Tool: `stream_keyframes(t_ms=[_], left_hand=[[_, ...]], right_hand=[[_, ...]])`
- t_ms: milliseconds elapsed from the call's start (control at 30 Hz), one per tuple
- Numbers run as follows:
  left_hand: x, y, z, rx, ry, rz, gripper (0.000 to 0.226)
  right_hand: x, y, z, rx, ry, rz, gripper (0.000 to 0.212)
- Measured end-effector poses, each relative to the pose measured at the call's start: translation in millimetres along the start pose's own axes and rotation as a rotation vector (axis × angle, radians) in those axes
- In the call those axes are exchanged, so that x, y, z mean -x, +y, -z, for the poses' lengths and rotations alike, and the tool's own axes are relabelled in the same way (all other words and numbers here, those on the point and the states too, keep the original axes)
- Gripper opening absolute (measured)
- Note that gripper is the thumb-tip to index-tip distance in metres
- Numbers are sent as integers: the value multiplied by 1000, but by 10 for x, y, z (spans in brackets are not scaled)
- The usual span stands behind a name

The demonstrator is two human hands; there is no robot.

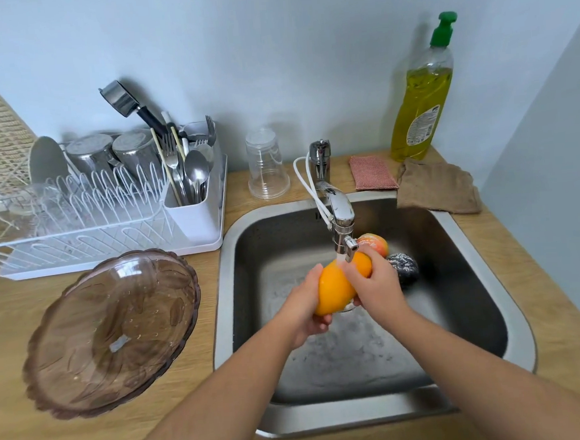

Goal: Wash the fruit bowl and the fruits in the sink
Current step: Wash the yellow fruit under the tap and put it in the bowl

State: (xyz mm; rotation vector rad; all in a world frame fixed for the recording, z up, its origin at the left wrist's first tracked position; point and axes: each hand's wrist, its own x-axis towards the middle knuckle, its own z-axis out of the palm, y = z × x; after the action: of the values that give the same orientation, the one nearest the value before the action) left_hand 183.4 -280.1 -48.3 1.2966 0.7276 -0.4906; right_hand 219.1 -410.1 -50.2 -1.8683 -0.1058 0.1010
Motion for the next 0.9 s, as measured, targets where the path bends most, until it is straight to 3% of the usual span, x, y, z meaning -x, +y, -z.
stream_keyframes(t_ms=[33,100,133,200,267,333,433,467,500,533,600,667,733,833,900], left_hand=[[-28,-11,6,-46,32,-40,43],[-90,-85,34,-217,102,-285,37],[-127,-129,56,-345,132,-449,35],[-208,-192,117,-565,193,-686,42],[-215,-202,149,-571,210,-734,45],[-179,-169,121,-358,129,-603,36],[-98,-80,34,-12,21,-294,34],[-103,-71,25,2,33,-275,34],[-101,-68,21,-29,53,-305,30],[-107,-78,31,-100,79,-376,24],[-100,-105,61,-332,111,-555,21],[-111,-130,73,-461,101,-632,31],[-125,-136,69,-388,88,-592,30],[-116,-59,57,-159,68,-398,20],[-114,-33,71,-62,50,-334,19]], right_hand=[[9,41,7,9,-10,49,19],[4,89,10,-34,-22,-44,11],[-27,87,14,-112,-31,-184,5],[-86,30,20,-251,-88,-538,22],[-151,-2,19,-317,-148,-732,30],[-158,3,8,-300,-110,-624,27],[-82,49,-25,-44,-11,-136,13],[-58,71,-47,10,-12,-42,14],[-51,70,-46,-7,-31,-76,12],[-70,48,-26,-92,-56,-220,9],[-89,-40,75,-239,-223,-631,24],[-103,-89,145,-223,-370,-816,35],[-131,-62,120,-209,-321,-773,36],[-118,67,13,-69,-102,-301,20],[-99,137,-9,-10,-93,-81,12]])
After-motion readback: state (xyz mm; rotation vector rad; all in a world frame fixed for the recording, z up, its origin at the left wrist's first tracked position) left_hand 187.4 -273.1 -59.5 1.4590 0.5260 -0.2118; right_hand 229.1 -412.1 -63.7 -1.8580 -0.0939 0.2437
